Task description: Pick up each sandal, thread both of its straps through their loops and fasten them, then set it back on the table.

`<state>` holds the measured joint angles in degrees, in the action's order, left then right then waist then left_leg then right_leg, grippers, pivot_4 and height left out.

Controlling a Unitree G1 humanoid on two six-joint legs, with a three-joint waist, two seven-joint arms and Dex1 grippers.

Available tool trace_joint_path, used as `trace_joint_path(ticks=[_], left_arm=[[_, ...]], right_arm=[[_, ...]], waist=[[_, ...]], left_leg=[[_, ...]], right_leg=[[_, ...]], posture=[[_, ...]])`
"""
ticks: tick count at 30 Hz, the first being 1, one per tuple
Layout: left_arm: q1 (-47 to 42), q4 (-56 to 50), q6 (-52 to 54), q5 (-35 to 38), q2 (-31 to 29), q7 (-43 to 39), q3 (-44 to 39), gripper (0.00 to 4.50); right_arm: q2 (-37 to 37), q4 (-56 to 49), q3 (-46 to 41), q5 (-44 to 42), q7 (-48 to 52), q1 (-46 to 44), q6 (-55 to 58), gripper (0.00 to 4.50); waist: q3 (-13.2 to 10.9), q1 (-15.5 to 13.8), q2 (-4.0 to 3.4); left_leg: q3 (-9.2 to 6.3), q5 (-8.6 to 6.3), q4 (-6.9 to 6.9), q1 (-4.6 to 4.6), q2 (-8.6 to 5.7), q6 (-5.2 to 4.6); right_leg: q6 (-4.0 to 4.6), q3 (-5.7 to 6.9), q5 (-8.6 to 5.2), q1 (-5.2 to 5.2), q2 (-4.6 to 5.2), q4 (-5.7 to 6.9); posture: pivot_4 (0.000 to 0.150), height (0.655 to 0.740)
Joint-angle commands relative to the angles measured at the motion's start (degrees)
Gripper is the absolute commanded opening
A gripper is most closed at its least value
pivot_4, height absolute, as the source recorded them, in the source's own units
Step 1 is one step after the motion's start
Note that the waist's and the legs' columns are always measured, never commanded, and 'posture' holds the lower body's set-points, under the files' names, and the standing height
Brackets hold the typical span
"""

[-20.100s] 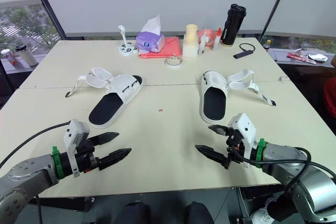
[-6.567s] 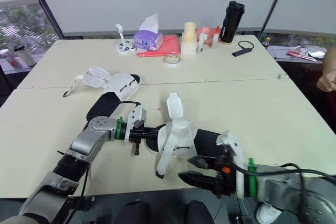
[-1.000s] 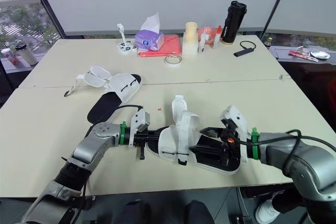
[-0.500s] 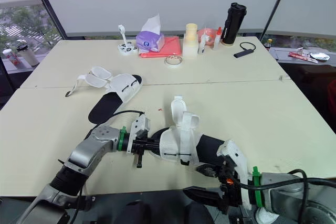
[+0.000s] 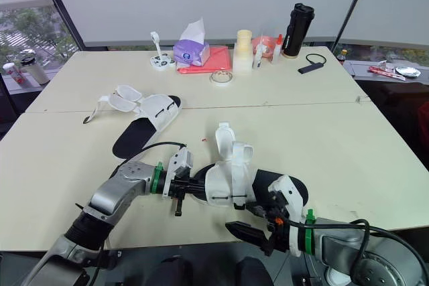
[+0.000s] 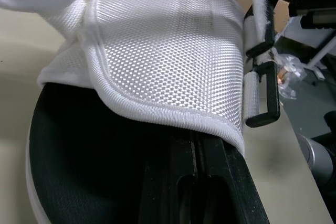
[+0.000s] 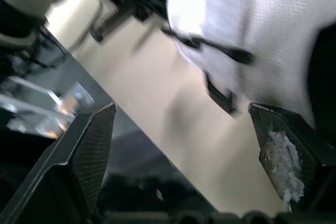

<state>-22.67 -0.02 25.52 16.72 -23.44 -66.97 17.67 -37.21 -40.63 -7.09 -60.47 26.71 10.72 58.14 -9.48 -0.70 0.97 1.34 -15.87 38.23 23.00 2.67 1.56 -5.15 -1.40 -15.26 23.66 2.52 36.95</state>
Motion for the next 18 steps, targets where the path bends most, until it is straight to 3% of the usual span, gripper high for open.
trace_joint_path(ticks=[1, 4, 11, 18], left_arm=[[0.3, 0.0, 0.0, -0.4, 0.1, 0.3, 1.2, 0.0], [0.5, 0.1, -0.2, -0.5, -0.1, 0.6, 1.1, 0.0], [0.3, 0.5, -0.5, -0.4, -0.1, 0.8, 1.1, 0.0], [0.1, 1.0, -0.7, -0.6, -0.1, 0.9, 1.2, 0.0]], right_arm=[[2.4, -0.2, -0.9, -3.9, -1.6, -1.0, -1.5, 4.27], [3.8, -0.2, -0.1, -4.2, -2.5, -0.3, -1.6, 3.46], [2.3, 0.3, -0.2, -3.5, -0.8, 2.4, -2.1, 0.16], [-1.5, 0.1, 0.4, -2.8, 3.4, 7.5, -1.7, 0.06]], waist=[[0.0, 0.0, 0.0], [0.0, 0.0, 0.0], [0.0, 0.0, 0.0], [0.0, 0.0, -0.01]], left_leg=[[0.0, 0.0, 0.0, 0.0, 0.0, 0.0], [0.0, 0.0, 0.0, 0.0, 0.0, 0.0], [0.0, 0.0, 0.0, 0.01, 0.0, 0.0], [0.0, 0.0, 0.0, 0.0, 0.0, 0.0]], right_leg=[[-0.02, 0.0, 0.01, 0.0, 0.0, 0.0], [-0.02, 0.0, 0.01, 0.0, 0.0, 0.0], [-0.02, 0.0, 0.01, 0.0, 0.0, 0.0], [0.01, 0.0, -0.01, -0.01, 0.01, -0.01]], posture=[[0.15, 0.7394], [0.15, 0.7394], [0.15, 0.7394], [0.15, 0.7394]])
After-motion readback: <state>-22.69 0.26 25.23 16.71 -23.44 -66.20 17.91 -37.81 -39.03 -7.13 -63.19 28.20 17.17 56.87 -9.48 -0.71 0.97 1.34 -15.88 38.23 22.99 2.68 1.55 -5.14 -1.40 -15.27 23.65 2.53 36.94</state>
